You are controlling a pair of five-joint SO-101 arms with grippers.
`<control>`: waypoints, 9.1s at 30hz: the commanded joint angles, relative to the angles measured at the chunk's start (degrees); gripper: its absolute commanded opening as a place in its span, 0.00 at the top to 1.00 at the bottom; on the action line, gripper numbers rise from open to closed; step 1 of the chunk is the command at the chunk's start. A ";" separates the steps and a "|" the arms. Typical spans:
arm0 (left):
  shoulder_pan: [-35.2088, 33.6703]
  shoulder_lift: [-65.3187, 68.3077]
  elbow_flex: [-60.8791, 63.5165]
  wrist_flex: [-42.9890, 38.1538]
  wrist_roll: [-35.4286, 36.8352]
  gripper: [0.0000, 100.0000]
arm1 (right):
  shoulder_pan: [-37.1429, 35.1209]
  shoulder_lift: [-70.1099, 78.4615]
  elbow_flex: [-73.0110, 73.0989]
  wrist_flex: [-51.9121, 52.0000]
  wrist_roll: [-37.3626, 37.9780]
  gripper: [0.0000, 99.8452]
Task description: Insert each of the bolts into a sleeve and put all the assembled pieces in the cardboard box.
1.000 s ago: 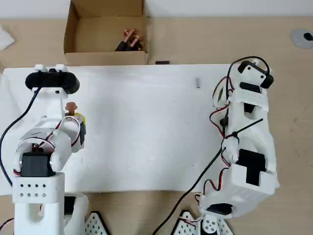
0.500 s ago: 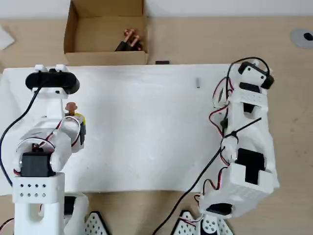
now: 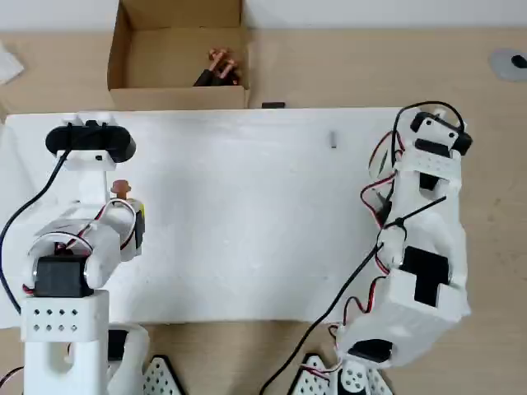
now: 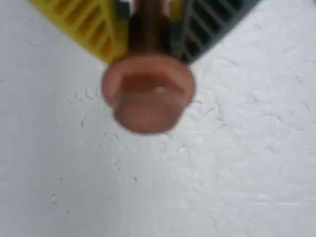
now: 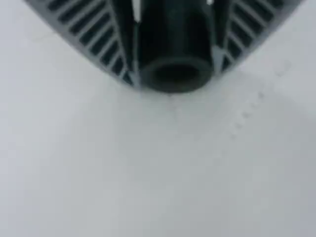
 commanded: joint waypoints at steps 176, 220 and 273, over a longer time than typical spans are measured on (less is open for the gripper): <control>26.37 -8.66 3.96 -43.69 23.47 0.99 | -50.86 -82.33 56.66 -47.12 24.09 0.99; 29.36 -3.21 -5.10 -32.79 13.71 0.99 | -50.77 -82.42 58.33 -47.38 24.26 0.99; 27.16 -3.56 -0.62 -34.46 16.70 0.99 | -50.77 -82.42 58.42 -47.38 24.26 0.99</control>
